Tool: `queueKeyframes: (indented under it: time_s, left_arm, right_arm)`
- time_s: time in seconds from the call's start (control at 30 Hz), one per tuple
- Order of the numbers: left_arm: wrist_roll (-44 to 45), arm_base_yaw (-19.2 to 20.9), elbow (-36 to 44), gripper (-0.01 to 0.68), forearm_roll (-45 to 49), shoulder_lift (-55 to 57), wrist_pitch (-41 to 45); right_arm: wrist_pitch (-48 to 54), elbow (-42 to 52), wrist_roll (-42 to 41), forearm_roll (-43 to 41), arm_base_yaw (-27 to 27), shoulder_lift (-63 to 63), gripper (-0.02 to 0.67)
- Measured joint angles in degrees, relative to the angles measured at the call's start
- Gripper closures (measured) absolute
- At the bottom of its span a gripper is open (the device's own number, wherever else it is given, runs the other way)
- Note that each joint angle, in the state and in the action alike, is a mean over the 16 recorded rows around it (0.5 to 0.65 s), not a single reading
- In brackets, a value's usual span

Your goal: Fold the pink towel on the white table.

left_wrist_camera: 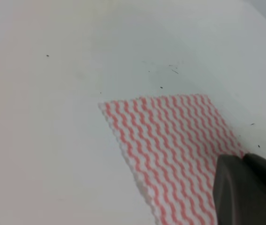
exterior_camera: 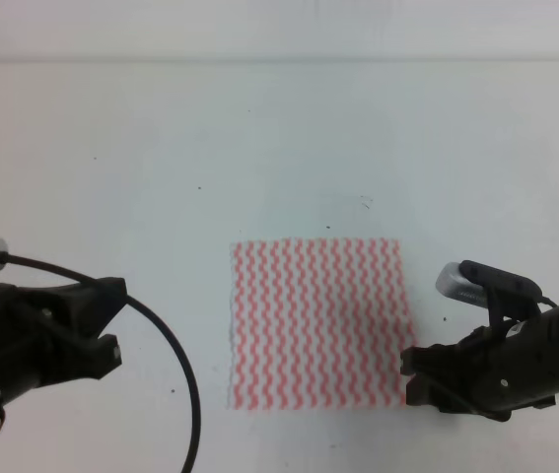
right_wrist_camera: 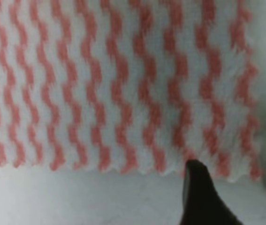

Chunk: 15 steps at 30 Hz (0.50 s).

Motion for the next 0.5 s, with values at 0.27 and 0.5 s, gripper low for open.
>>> queueKeyframes:
  time_s: [0.27,0.5]
  left_arm:
    - [0.07,0.00,-0.03,0.675,0.00,0.03,0.16]
    - [0.07,0.00,-0.03,0.675,0.00,-0.03,0.86]
  right_arm:
    - [0.27,0.02,-0.03,0.96,0.00,0.25,0.350]
    - [0.08,-0.16,-0.07,2.28,-0.01,1.64,0.351]
